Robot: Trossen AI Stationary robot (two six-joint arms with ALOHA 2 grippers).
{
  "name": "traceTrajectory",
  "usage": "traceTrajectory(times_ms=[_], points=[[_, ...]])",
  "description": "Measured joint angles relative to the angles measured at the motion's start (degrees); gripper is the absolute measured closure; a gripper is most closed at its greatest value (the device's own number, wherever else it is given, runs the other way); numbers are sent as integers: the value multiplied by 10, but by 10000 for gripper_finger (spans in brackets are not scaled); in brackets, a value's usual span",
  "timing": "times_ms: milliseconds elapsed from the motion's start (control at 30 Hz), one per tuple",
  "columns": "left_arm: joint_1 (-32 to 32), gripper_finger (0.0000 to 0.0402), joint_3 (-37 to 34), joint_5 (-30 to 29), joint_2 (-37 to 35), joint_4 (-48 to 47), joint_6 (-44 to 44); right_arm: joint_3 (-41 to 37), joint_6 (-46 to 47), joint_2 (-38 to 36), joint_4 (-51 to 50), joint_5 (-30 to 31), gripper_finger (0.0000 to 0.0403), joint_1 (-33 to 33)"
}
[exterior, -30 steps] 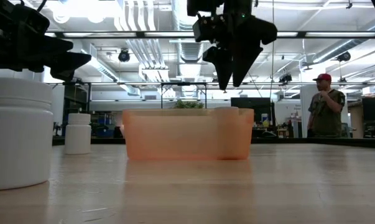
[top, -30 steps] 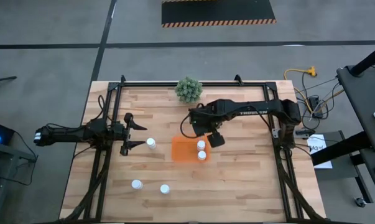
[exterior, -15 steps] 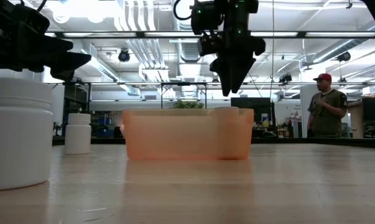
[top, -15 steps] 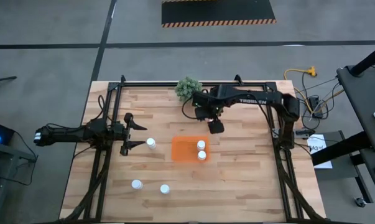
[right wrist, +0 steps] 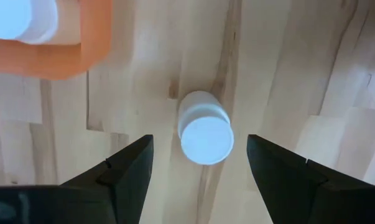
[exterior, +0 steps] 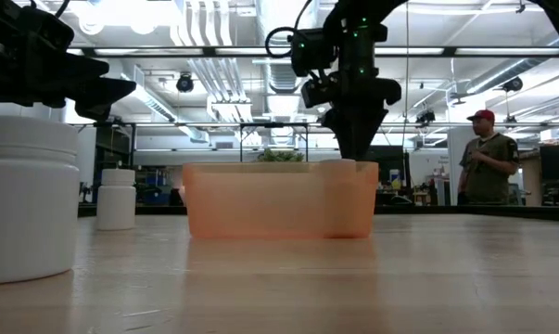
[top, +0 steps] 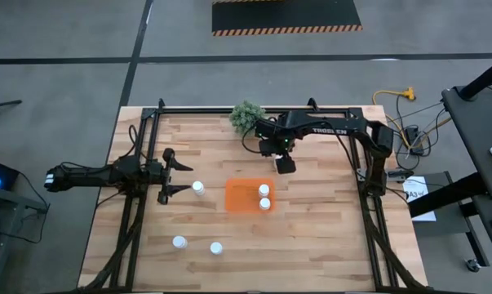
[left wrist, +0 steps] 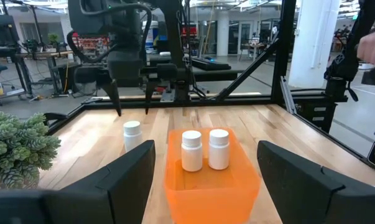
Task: Pick and place pill bottles into a basket
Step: Put the white medicine bottle into the orange bin
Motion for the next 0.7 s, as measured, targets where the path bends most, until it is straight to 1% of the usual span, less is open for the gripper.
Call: traceTrajectory(times_ms=[367,467,700], points=[[0,136,0,0,0,0,0,-38,-5,0,40,-3,156,-16],[0,136,0,0,0,0,0,-52,-5,0,59,-15,159,-19],[0,136,0,0,0,0,0,-87,-15,0,98,-15,161,-20]])
